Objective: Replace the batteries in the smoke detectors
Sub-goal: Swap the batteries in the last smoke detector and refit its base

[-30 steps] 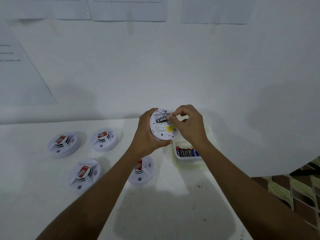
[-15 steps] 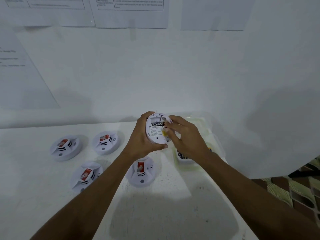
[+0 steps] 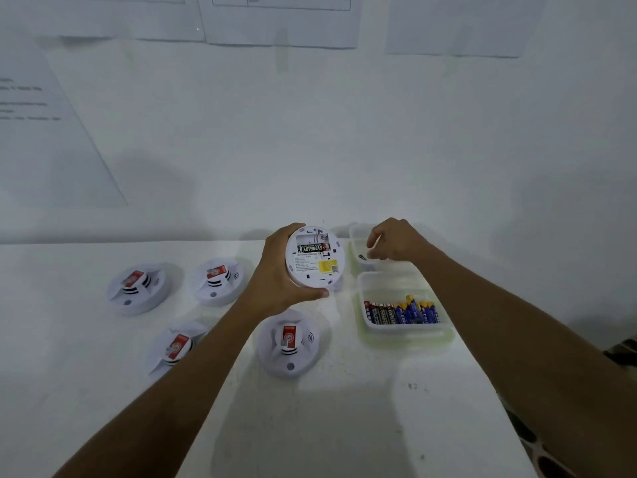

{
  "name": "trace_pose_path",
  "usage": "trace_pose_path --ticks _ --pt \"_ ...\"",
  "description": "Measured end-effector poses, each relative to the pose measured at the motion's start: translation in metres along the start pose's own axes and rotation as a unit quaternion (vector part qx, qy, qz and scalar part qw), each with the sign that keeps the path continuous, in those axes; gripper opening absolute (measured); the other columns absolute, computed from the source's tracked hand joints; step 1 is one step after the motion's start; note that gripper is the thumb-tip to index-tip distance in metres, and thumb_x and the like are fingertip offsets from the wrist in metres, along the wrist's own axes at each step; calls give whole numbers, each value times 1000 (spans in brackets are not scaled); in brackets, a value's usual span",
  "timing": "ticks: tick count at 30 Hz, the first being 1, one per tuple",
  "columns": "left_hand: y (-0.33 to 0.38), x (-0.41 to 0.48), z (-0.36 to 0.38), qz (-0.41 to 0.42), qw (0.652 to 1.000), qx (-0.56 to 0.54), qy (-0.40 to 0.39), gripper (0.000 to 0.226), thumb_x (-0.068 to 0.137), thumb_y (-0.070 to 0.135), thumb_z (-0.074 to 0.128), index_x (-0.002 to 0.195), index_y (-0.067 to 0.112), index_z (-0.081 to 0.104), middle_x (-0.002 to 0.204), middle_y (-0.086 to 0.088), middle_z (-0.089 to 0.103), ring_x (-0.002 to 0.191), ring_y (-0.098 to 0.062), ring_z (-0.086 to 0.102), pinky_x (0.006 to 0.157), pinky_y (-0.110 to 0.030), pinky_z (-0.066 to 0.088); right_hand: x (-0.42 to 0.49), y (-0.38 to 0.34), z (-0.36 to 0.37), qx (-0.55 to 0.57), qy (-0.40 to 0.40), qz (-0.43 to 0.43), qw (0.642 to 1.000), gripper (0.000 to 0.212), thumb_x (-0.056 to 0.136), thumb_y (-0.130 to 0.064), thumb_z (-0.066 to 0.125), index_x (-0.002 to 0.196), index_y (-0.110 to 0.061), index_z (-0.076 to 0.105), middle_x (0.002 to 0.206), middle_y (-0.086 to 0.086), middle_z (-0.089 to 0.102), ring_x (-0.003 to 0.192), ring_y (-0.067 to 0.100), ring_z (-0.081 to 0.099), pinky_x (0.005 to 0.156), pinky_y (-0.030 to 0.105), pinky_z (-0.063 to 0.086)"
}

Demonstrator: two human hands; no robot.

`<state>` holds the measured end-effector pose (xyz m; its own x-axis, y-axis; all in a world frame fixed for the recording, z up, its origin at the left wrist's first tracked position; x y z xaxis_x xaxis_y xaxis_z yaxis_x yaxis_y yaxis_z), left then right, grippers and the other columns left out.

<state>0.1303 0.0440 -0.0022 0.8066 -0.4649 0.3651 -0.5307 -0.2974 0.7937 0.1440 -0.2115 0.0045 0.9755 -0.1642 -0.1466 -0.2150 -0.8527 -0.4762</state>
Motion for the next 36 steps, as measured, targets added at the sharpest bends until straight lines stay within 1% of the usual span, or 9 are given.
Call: trace_pose_path --ticks 2,7,10,13,18,24,27,32,36 --pt "-2 0 -1 -4 1000 1 0 107 47 59 85 137 28 34 135 4 44 125 -12 43 108 -32 40 8 -3 9 -33 -6 0 999 17 72 -25 85 81 -18 73 82 -3 66 68 8 60 67 21 46" --pt "-4 2 -2 -2 1000 10 -1 105 48 60 83 135 30 32 136 6 43 125 -11 42 109 -30 38 17 -4 16 -25 -15 18 999 19 72 -22 83 89 -18 73 100 -2 64 81 14 60 71 24 45" --pt "-5 3 -1 -4 1000 10 0 105 48 60 83 135 31 31 135 7 43 124 -9 42 108 -25 37 15 2 10 53 -32 36 997 27 74 -17 82 100 -13 74 95 2 71 79 18 67 68 27 53" --pt "-4 4 0 1 1000 6 0 106 47 59 83 136 29 33 135 6 43 125 -9 41 108 -25 37 1 2 -8 158 -17 16 987 17 81 -9 75 97 -15 74 91 10 73 80 21 68 69 29 55" --pt "5 5 9 12 1000 2 0 103 48 61 83 134 30 36 133 5 46 123 -14 44 108 -35 40 -44 -28 -35 317 50 -92 943 8 85 -6 72 93 -7 68 86 10 69 72 16 64 66 31 50" --pt "36 -4 9 53 999 4 8 86 46 55 84 118 58 36 116 32 46 111 1 48 100 -18 39 -91 -76 -32 438 37 -170 882 16 88 0 67 101 7 59 99 23 71 76 28 69 67 33 55" --pt "45 -8 5 70 998 -1 5 82 46 48 88 113 54 41 108 17 56 103 -9 57 94 -29 49 -102 -94 -19 464 32 -186 866 14 90 -2 66 101 6 61 99 28 68 77 30 68 73 37 57" --pt "37 -19 -7 67 998 23 2 81 53 54 85 120 39 41 113 9 56 106 -16 56 98 -41 48 -111 -110 3 443 30 -175 879 14 90 -8 68 98 3 64 97 21 71 79 31 70 74 34 57" --pt "24 -29 -15 41 999 29 2 77 58 66 77 119 39 39 120 8 52 112 -20 54 104 -44 44 -112 -125 9 360 64 -159 917 16 83 -24 77 92 -14 69 93 0 73 78 19 69 69 30 54"
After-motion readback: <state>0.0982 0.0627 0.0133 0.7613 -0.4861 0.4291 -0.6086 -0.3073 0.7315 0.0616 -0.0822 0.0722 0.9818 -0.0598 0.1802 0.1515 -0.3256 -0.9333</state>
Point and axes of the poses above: each hand's wrist, its own x-axis towards the middle knuckle, its own z-axis out of the palm, y = z × x, the point moved 6 cm from there along x, towards the middle knuckle
